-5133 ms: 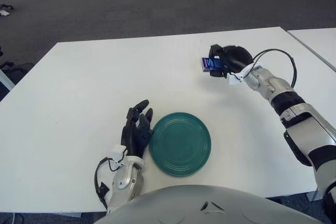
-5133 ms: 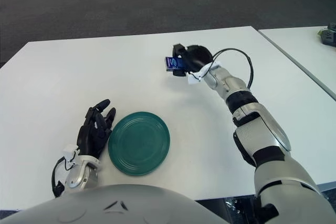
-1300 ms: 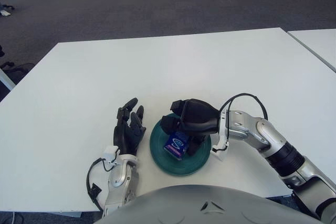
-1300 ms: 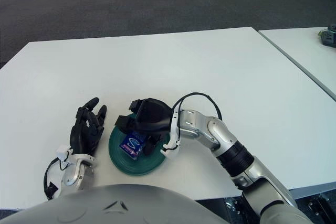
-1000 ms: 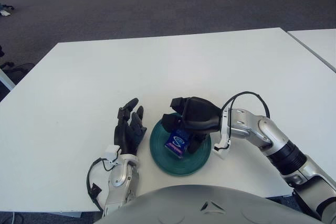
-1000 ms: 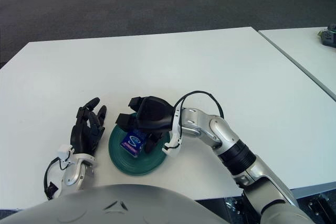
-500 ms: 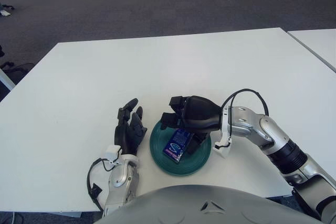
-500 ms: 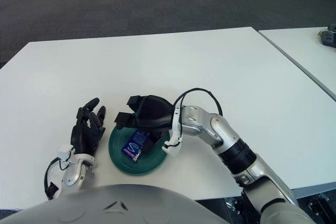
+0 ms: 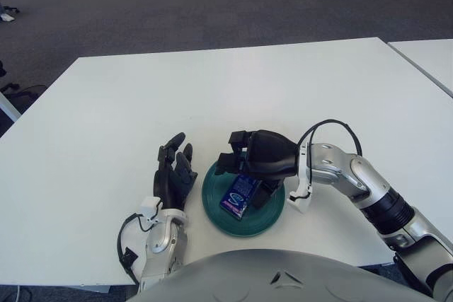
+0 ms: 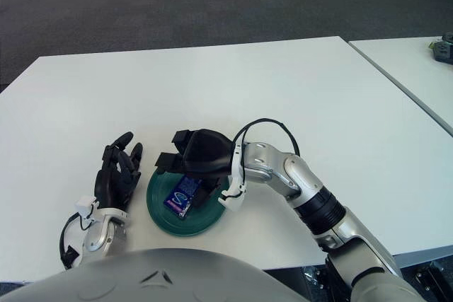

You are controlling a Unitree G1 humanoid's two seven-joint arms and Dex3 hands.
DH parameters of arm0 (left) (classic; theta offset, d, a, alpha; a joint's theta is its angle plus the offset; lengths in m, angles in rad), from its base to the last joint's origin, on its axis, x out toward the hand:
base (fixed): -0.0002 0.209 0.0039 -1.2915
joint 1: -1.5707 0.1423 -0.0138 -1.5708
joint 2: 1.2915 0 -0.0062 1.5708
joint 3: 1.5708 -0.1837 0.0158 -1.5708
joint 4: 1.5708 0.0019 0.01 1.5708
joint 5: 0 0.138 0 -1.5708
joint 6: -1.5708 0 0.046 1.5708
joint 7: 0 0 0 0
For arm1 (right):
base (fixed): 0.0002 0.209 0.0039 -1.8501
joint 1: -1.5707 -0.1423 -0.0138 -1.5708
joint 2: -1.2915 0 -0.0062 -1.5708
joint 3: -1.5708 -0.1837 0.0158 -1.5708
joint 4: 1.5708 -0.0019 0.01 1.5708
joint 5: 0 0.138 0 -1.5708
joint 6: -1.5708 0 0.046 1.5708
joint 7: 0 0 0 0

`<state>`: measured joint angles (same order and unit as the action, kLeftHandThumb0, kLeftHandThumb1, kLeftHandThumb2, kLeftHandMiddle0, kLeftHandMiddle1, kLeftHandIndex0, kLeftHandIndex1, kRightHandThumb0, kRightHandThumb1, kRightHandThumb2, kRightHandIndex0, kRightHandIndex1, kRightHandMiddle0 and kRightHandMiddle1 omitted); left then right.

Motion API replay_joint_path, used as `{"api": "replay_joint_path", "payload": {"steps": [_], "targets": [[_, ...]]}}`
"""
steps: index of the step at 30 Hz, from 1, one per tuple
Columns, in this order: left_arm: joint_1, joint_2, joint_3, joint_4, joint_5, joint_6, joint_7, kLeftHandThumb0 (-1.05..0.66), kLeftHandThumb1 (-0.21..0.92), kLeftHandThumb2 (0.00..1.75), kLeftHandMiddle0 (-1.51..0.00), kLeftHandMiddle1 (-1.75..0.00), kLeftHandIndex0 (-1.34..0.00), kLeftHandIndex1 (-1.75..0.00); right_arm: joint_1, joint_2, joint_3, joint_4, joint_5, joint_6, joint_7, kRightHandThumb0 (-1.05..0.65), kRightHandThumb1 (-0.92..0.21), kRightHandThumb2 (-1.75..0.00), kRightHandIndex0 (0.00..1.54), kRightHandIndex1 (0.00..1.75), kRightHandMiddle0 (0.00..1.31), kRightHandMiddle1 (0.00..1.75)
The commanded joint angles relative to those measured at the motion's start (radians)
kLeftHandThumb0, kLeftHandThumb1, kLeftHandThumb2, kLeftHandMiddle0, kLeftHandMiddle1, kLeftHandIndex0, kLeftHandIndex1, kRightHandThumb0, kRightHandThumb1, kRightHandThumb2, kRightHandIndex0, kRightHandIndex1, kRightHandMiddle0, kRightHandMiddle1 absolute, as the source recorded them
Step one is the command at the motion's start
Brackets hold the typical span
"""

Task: Put the gum into the plate.

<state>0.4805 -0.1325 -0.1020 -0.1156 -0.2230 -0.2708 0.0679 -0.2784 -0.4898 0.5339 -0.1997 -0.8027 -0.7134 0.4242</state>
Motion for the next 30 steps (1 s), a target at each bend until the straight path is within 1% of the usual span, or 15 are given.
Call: {"api": "replay_joint_path", "payload": {"steps": [1,4,8,10,12,15,17,19,21,22,23,25,26,28,30], "targets": [[0.003,-0.036,-0.009,0.001,0.004,-0.010,-0.004,-0.81,0.92,0.87,-0.41,0.00,0.00,-0.87,-0.005,-0.012,-0.022,-0.018,0.018,0.014,0.006,-0.80,-0.92,-0.87,0.41,0.24,0.00,0.63],[0.006,-0.043,-0.009,-0.001,-0.012,-0.009,-0.005,-0.80,0.92,0.86,-0.42,-0.01,0.00,-0.89,0.004,-0.013,-0.031,-0.022,0.039,0.032,0.018,-0.80,-0.92,-0.88,0.42,0.20,0.00,0.59],[0.017,-0.056,-0.010,0.002,-0.034,-0.025,-0.007,-0.79,0.92,0.84,-0.44,-0.02,-0.01,-0.91,0.024,0.001,-0.059,-0.020,0.117,0.115,0.051,-0.82,-0.92,-0.89,0.42,0.18,0.00,0.58],[0.022,-0.055,-0.011,0.002,-0.043,-0.032,-0.014,-0.79,0.92,0.83,-0.45,-0.02,-0.02,-0.92,0.040,0.015,-0.076,-0.027,0.168,0.181,0.076,-0.83,-0.92,-0.90,0.42,0.17,0.00,0.59],[0.026,-0.053,-0.015,0.002,-0.055,-0.035,-0.024,-0.79,0.92,0.82,-0.46,-0.03,-0.03,-0.92,0.066,0.044,-0.106,-0.034,0.238,0.280,0.096,-0.85,-0.92,-0.90,0.43,0.17,0.00,0.60],[0.038,-0.053,-0.021,-0.009,-0.067,-0.032,-0.031,-0.79,0.92,0.81,-0.47,-0.03,-0.03,-0.93,0.084,0.062,-0.139,-0.046,0.306,0.360,0.107,-0.87,-0.92,-0.88,0.45,0.17,0.00,0.62],[0.054,-0.056,-0.033,-0.029,-0.067,-0.024,-0.029,-0.79,0.92,0.80,-0.49,-0.04,-0.04,-0.93,0.124,0.108,-0.167,-0.070,0.364,0.451,0.094,-0.89,-0.92,-0.87,0.44,0.17,0.00,0.64],[0.064,-0.049,-0.042,-0.039,-0.062,-0.026,-0.033,-0.79,0.92,0.79,-0.50,-0.05,-0.04,-0.93,0.182,0.168,-0.200,-0.100,0.428,0.548,0.060,-0.90,-0.92,-0.85,0.44,0.16,0.00,0.66],[0.071,-0.038,-0.049,-0.046,-0.055,-0.029,-0.038,-0.79,0.92,0.80,-0.50,-0.05,-0.04,-0.93,0.264,0.212,-0.233,-0.105,0.500,0.591,0.012,-0.89,-0.92,-0.83,0.44,0.15,0.00,0.69],[0.073,-0.035,-0.051,-0.049,-0.053,-0.029,-0.039,-0.79,0.92,0.80,-0.50,-0.05,-0.04,-0.93,0.283,0.220,-0.239,-0.108,0.516,0.602,0.001,-0.89,-0.92,-0.82,0.44,0.15,0.00,0.71],[0.077,-0.031,-0.054,-0.054,-0.049,-0.031,-0.040,-0.80,0.92,0.80,-0.51,-0.05,-0.04,-0.93,0.325,0.242,-0.251,-0.100,0.564,0.611,-0.016,-0.89,-0.92,-0.81,0.44,0.15,0.00,0.72],[0.081,-0.025,-0.058,-0.061,-0.040,-0.036,-0.041,-0.81,0.92,0.80,-0.51,-0.05,-0.05,-0.93,0.377,0.284,-0.270,-0.098,0.644,0.648,-0.034,-0.86,-0.92,-0.78,0.45,0.14,0.00,0.76],[0.083,-0.024,-0.058,-0.063,-0.038,-0.037,-0.041,-0.81,0.92,0.80,-0.51,-0.05,-0.05,-0.93,0.390,0.294,-0.273,-0.101,0.664,0.659,-0.039,-0.86,-0.92,-0.78,0.45,0.14,0.00,0.76],[0.087,-0.024,-0.059,-0.071,-0.033,-0.038,-0.040,-0.82,0.92,0.80,-0.52,-0.06,-0.06,-0.93,0.394,0.359,-0.298,-0.086,0.745,0.732,-0.067,-0.83,-0.92,-0.75,0.46,0.14,0.00,0.78],[0.092,-0.024,-0.059,-0.078,-0.026,-0.040,-0.038,-0.84,0.92,0.80,-0.53,-0.06,-0.09,-0.94,0.398,0.410,-0.327,-0.060,0.808,0.773,-0.093,-0.80,-0.92,-0.72,0.48,0.14,0.00,0.80]]}}
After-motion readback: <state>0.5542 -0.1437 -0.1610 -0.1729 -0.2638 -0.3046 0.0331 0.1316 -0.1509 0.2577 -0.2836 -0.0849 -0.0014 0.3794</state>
